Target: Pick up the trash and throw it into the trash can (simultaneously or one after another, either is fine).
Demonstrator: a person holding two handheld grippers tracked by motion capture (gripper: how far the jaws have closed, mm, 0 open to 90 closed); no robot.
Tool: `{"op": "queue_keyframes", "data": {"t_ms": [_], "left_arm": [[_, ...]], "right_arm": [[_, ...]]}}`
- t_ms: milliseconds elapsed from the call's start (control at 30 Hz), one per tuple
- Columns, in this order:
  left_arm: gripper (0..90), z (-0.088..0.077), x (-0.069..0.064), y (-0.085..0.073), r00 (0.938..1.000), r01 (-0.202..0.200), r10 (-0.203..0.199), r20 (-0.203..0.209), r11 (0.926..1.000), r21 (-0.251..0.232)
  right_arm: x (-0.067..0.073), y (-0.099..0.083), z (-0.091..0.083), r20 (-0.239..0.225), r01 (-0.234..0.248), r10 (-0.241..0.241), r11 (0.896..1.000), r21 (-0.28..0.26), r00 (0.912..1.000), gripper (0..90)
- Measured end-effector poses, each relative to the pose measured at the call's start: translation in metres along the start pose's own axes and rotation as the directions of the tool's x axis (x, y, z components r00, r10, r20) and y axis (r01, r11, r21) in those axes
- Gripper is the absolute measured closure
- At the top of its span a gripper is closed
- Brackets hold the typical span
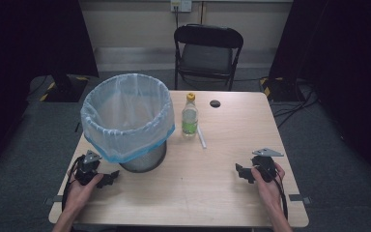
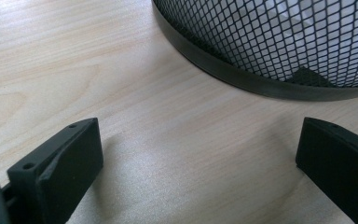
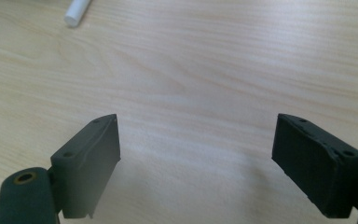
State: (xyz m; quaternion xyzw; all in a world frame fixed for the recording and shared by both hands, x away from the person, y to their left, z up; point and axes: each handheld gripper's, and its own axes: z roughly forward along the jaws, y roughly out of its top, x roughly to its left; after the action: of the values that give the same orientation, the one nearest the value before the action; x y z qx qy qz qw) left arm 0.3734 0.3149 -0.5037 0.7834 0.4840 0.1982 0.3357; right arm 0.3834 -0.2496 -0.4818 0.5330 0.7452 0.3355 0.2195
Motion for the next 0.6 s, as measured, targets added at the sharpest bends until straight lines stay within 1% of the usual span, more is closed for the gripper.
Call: {"op": "queue_keyframes", "data": {"t_ms": [33,67,100,133,233,267,300,333,400,433,467,500,533,567,600], "left_arm": [[0.1,-0.001,0.001,0.000,0.9999,-0.013,0.013,-0.005,0.9999,0.005],[0.1,0.000,0.000,0.000,1.0000,0.001,-0.001,0.000,1.0000,0.000],[0.1,0.000,0.000,0.000,1.0000,0.000,0.000,0.000,1.0000,0.000],[0.1,0.000,0.000,0.000,1.0000,-0.006,0.006,-0.003,1.0000,0.002],[0.1,0.000,0.000,0.000,1.0000,0.001,-0.001,0.000,1.0000,0.000],[0.1,0.000,0.000,0.000,1.0000,-0.006,0.006,-0.004,1.0000,0.002],[0.1,0.000,0.000,0.000,1.0000,0.000,0.000,-0.001,1.0000,-0.001],[0.1,0.000,0.000,0.000,1.0000,0.000,0.000,-0.002,1.0000,0.001],[0.1,0.000,0.000,0.000,1.0000,0.000,0.000,-0.003,1.0000,-0.001],[0.1,0.000,0.000,0.000,1.0000,-0.001,0.001,-0.003,1.0000,0.000],[0.1,-0.001,0.000,0.000,0.9999,-0.014,0.014,-0.009,0.9999,0.005],[0.1,-0.001,0.000,0.000,0.9999,-0.014,0.014,-0.008,0.9999,0.005],[0.1,0.000,0.000,0.000,1.0000,0.000,0.000,-0.003,1.0000,0.000],[0.1,-0.001,0.000,0.000,0.9999,-0.014,0.014,-0.009,0.9999,0.005],[0.1,0.000,0.000,0.000,1.0000,-0.001,0.001,-0.004,1.0000,-0.001]], "right_arm": [[0.001,0.001,0.001,-0.001,0.001,-0.001,1.000,-0.004,1.0000,14.3],[0.002,0.003,0.002,-0.007,0.001,-0.001,1.000,-0.006,1.0000,14.3],[0.003,0.005,0.004,-0.021,0.009,-0.009,1.000,-0.007,0.9997,14.4],[0.003,0.005,0.004,-0.021,0.009,-0.009,1.000,-0.007,0.9997,14.4],[0.005,0.010,0.006,-0.031,0.019,-0.019,1.000,-0.004,0.9993,14.7],[0.005,0.012,0.008,-0.032,0.022,-0.022,1.000,-0.002,0.9993,15.9],[0.004,0.013,0.008,-0.032,0.023,-0.023,1.000,0.000,0.9992,16.7],[0.004,0.016,0.010,-0.036,0.026,-0.025,1.000,0.010,0.9990,16.9],[0.005,0.018,0.012,-0.040,0.027,-0.027,1.000,0.010,0.9988,17.0],[0.006,0.020,0.012,-0.048,0.028,-0.028,1.000,0.007,0.9984,17.0],[0.007,0.022,0.012,-0.054,0.030,-0.030,1.000,-0.003,0.9981,17.0],[0.008,0.024,0.012,-0.065,0.030,-0.031,0.999,-0.012,0.9974,16.8],[0.009,0.026,0.013,-0.074,0.031,-0.032,0.999,-0.025,0.9968,16.8],[0.010,0.027,0.014,-0.078,0.031,-0.032,0.999,-0.026,0.9964,16.7],[0.011,0.029,0.015,-0.084,0.036,-0.038,0.999,-0.028,0.9958,16.6]]}}
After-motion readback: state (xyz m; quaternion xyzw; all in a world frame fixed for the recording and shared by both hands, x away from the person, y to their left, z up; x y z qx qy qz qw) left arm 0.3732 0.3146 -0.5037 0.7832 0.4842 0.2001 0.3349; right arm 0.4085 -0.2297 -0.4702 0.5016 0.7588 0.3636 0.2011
